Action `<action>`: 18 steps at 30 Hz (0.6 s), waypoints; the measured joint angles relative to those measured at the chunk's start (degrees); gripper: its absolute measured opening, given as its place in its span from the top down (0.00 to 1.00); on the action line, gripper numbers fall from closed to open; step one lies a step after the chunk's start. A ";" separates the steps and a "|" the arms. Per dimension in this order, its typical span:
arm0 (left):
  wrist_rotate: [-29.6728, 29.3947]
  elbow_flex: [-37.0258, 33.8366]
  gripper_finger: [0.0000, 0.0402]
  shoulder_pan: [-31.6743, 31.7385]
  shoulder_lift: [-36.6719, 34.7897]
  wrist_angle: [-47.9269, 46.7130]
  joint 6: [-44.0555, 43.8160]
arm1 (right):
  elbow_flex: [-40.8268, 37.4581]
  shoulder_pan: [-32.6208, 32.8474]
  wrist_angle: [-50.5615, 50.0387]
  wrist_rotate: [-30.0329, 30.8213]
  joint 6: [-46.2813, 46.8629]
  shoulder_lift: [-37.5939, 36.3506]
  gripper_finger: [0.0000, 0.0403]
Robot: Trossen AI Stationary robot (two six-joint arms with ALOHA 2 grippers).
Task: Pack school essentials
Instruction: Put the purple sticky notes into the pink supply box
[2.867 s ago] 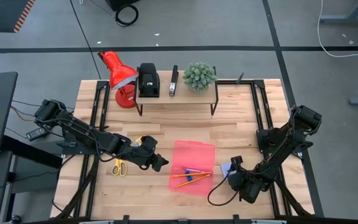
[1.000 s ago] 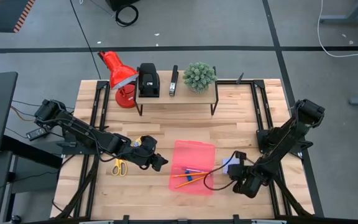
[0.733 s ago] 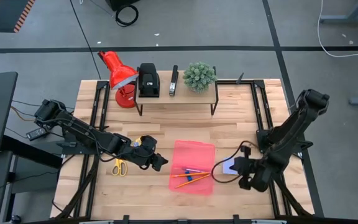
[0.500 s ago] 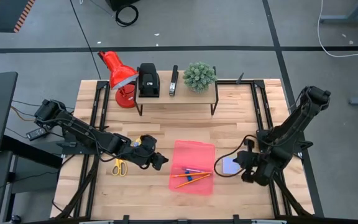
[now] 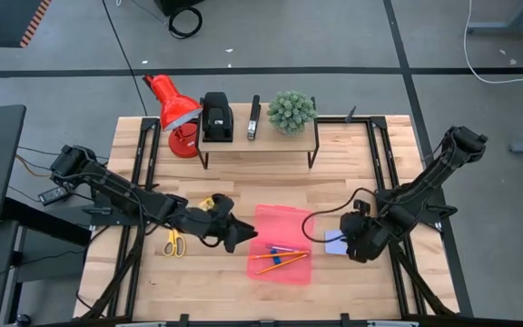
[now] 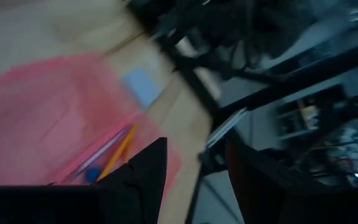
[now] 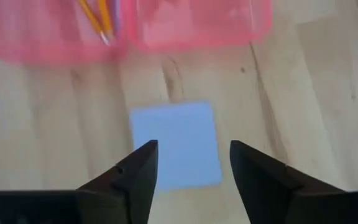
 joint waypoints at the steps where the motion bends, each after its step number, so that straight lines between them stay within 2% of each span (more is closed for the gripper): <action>1: 0.01 0.00 0.57 0.20 0.00 1.74 1.53 | 0.00 -0.13 1.50 0.12 0.53 -0.69 0.49; 5: 0.01 0.00 0.57 1.20 0.00 4.30 4.78 | 0.00 -1.91 4.48 -0.39 3.87 -4.29 0.50; 9: 0.01 0.00 0.57 2.55 0.00 4.43 6.49 | 0.00 -4.99 3.33 -5.68 4.75 -7.00 0.52; 12: 0.01 0.00 0.57 3.48 0.00 4.45 6.81 | -0.81 -8.47 3.66 -12.20 1.50 -7.85 0.53; 18: 0.03 0.00 0.57 3.88 0.00 4.45 7.72 | -5.12 -17.28 4.36 -30.01 -8.50 -7.79 0.53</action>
